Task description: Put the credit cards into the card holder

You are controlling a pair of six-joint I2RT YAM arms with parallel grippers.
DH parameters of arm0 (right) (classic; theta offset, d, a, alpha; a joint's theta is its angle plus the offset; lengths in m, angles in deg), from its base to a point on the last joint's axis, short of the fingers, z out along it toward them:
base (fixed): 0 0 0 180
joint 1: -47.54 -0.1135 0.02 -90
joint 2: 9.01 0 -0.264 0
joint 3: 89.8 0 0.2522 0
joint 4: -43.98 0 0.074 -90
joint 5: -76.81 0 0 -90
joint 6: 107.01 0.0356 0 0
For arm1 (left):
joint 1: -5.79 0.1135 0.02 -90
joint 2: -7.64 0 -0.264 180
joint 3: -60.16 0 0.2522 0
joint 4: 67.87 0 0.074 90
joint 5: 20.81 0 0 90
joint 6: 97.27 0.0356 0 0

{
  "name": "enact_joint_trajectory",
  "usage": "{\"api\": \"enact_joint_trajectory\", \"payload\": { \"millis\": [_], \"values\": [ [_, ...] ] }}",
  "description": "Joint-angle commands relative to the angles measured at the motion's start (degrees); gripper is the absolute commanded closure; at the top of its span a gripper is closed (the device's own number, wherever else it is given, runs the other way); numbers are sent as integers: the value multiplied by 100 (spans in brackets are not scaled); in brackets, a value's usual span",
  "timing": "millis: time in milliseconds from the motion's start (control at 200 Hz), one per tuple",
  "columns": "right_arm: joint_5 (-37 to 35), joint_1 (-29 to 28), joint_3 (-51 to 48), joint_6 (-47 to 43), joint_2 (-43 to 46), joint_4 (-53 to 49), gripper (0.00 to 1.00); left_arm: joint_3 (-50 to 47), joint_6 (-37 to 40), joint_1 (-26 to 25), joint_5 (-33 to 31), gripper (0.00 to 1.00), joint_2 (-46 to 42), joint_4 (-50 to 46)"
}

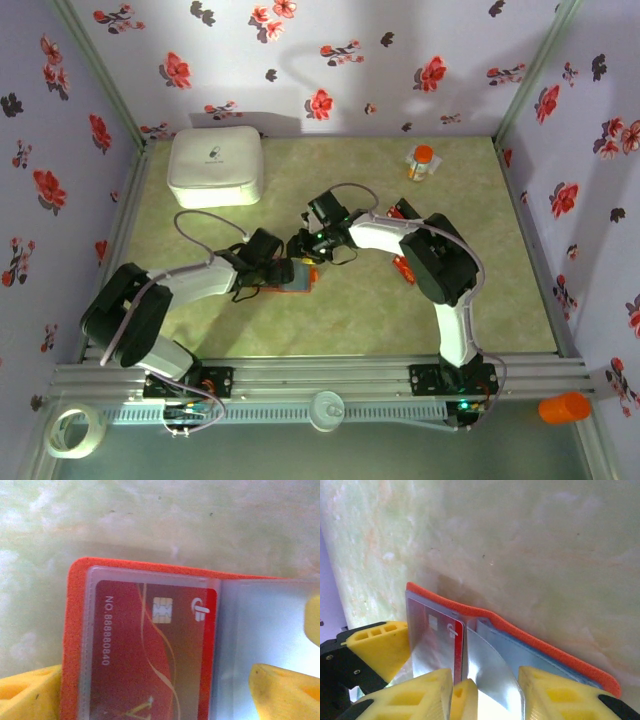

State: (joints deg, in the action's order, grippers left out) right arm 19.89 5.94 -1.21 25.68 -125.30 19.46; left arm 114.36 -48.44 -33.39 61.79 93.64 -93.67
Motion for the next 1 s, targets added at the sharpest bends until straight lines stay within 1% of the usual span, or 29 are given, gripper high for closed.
{"api": "enact_joint_trajectory", "payload": {
  "millis": [0,85,220,450,550,645,755,995],
  "values": [
    [98,-8,-32,155,159,83,60,127,119,-11,55,5,-261,-141],
    [63,-53,-43,169,247,42,59,221,135,17,-12,1,-581,-300],
    [-40,-171,-7,188,352,-54,57,237,112,230,-95,0,-1204,-515],
    [-204,-505,257,270,268,-193,54,29,51,958,-60,0,-2148,-902],
    [-280,-651,499,315,132,-272,53,-116,57,1302,61,0,-2479,-963],
    [-321,-771,733,366,-41,-312,53,-213,93,1591,217,0,-2667,-1001],
    [-363,-869,1003,428,-277,-347,52,-259,128,1807,355,0,-2770,-1024],
    [-455,-946,1337,463,-737,-352,52,-305,160,1949,466,0,-2773,-983]
  ]
}}
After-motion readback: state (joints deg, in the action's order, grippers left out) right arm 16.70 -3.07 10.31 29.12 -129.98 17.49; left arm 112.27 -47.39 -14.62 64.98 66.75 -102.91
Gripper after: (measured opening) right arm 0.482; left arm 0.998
